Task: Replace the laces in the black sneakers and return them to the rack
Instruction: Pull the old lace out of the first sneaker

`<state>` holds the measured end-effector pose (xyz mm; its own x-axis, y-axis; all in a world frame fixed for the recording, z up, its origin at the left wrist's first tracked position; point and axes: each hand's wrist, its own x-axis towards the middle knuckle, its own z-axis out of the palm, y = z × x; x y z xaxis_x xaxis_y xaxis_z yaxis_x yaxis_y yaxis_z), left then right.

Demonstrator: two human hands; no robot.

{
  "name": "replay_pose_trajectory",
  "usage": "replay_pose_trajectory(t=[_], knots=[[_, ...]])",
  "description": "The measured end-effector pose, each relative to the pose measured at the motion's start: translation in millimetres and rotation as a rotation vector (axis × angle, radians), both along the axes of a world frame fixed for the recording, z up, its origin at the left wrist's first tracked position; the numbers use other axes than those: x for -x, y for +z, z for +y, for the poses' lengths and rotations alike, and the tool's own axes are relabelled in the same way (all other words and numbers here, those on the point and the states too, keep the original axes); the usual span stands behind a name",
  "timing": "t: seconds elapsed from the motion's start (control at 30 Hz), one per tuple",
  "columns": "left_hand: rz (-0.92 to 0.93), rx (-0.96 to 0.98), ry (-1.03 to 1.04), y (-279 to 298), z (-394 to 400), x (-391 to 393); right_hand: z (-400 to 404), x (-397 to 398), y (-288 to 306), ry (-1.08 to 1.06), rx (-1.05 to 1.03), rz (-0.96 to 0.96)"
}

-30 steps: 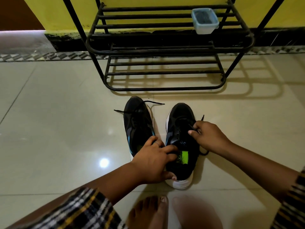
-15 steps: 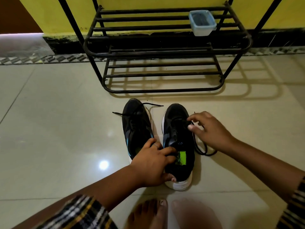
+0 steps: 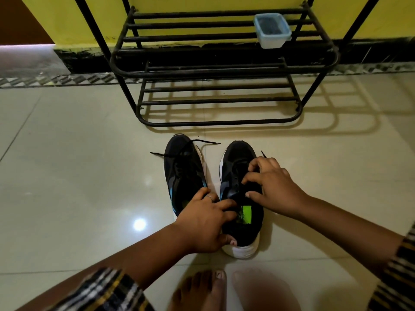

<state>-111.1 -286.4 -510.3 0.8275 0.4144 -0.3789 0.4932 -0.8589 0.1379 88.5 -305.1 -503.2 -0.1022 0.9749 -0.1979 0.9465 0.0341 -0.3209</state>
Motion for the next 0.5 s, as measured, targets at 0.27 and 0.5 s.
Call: replay_pose_trajectory(t=[0.27,0.5], knots=[[0.022,0.019,-0.006,3.8,1.0,-0.7,-15.0,6.8,3.2,0.031,0.006,0.139],[0.048,0.041,0.019,6.5,1.9,-2.8,-34.6,31.8,13.3,0.202,-0.032,0.337]])
